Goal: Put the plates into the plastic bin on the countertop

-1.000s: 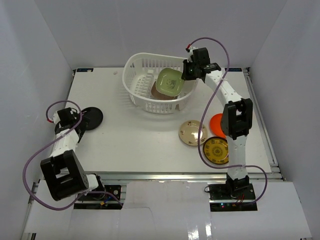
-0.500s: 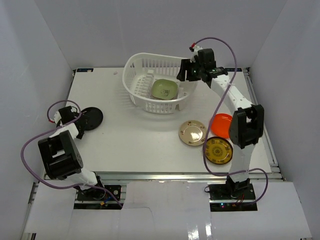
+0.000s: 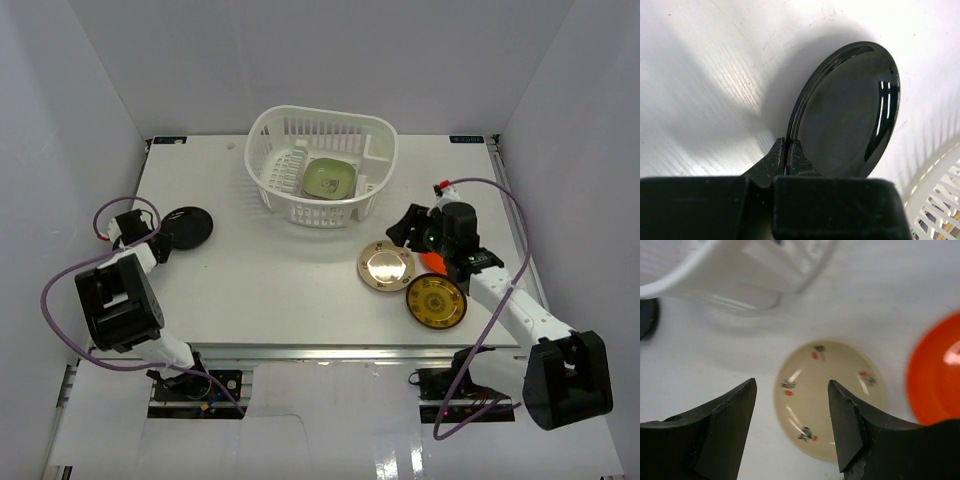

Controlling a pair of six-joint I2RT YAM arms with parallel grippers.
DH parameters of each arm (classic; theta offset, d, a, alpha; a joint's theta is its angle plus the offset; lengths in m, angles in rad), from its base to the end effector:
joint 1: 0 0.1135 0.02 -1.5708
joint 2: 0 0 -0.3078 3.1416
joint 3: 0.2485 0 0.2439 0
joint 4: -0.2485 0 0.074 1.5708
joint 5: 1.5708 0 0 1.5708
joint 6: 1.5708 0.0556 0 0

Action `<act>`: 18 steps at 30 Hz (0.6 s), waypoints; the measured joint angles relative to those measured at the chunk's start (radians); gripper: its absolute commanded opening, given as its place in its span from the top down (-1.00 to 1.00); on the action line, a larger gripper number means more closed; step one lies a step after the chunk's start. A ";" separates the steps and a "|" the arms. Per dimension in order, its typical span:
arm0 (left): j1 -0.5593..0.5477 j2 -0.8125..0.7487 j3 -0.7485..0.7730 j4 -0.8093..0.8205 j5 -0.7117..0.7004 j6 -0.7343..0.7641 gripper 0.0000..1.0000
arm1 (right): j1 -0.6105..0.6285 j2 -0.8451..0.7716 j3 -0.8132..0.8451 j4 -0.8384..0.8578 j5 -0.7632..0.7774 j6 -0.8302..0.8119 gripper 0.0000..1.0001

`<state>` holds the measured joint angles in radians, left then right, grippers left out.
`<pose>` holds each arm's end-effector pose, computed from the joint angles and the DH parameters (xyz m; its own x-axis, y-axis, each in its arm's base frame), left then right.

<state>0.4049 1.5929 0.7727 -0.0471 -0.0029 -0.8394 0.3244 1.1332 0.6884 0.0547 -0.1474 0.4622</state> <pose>0.2902 0.1245 0.1904 -0.1737 -0.8842 -0.4337 -0.7859 0.3898 -0.4800 0.2325 0.0868 0.2957 -0.5206 0.2903 -0.8029 -0.2367 0.8545 0.4624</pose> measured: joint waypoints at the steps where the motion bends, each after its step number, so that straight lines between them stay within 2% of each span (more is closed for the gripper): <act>1: 0.000 -0.011 -0.001 -0.005 0.002 0.002 1.00 | -0.043 -0.013 -0.045 -0.002 0.002 0.017 -0.40; 4: 0.000 -0.082 -0.027 -0.039 0.014 0.015 1.00 | -0.183 -0.093 -0.146 -0.020 0.033 0.066 -0.57; 10: -0.013 -0.376 -0.093 -0.085 0.116 -0.011 1.00 | -0.460 -0.301 -0.271 -0.002 0.059 0.137 -0.53; 14: -0.048 -0.566 -0.077 -0.061 0.178 -0.029 1.00 | -0.676 -0.318 -0.354 -0.002 0.040 0.152 -0.48; 18: -0.085 -0.587 -0.002 -0.040 0.267 -0.062 1.00 | -0.821 -0.263 -0.398 -0.011 -0.008 0.151 -0.41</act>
<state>0.3199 1.0061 0.7708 -0.0868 0.2638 -0.9012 -0.4969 0.8703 0.2901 0.0441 -0.1551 0.6132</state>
